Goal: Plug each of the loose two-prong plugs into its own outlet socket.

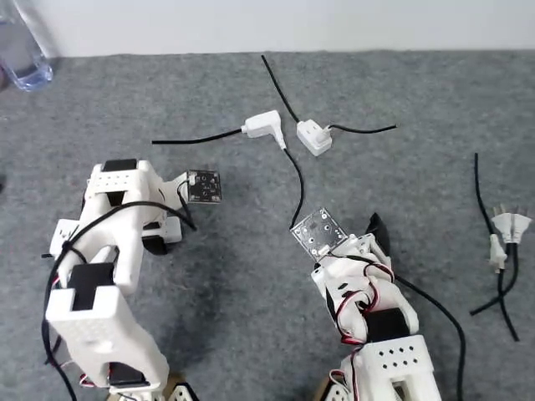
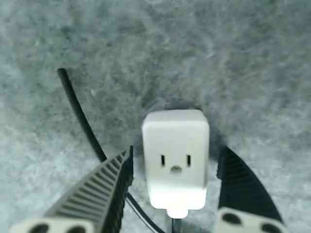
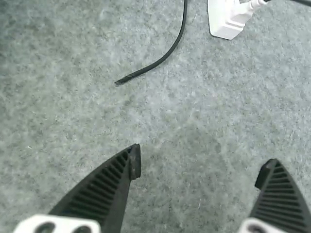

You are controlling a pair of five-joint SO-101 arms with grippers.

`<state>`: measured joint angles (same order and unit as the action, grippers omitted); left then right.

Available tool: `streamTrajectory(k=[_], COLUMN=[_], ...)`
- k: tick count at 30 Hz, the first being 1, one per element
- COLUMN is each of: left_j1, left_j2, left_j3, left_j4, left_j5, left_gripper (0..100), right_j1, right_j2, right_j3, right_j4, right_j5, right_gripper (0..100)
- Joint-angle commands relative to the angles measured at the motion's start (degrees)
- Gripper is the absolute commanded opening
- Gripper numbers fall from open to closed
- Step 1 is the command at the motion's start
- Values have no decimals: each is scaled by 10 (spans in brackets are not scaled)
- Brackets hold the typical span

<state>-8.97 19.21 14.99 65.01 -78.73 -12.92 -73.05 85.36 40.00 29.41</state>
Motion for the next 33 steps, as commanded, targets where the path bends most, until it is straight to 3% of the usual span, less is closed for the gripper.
streamTrajectory(k=[1,7,12,20,25,33], left_j1=[2,5,17,59,119,247], left_j2=[12,47,28,-80,-130,-168], left_j3=[-44,-80,-95,-166,-165,-81], left_j4=[37,49,83,229,358,354], left_j5=[4,4,23,59,59,82], left_gripper=[244,14,13,13,13,13], right_j1=[7,7,7,8,68,135], right_j2=[-1,-1,-1,-2,-6,-6], right_j3=[-3,-3,-3,14,7,11], right_j4=[-21,-22,-23,-49,-65,-115], right_j5=[7,7,7,7,-2,-80], right_gripper=[368,368,368,368,368,368])
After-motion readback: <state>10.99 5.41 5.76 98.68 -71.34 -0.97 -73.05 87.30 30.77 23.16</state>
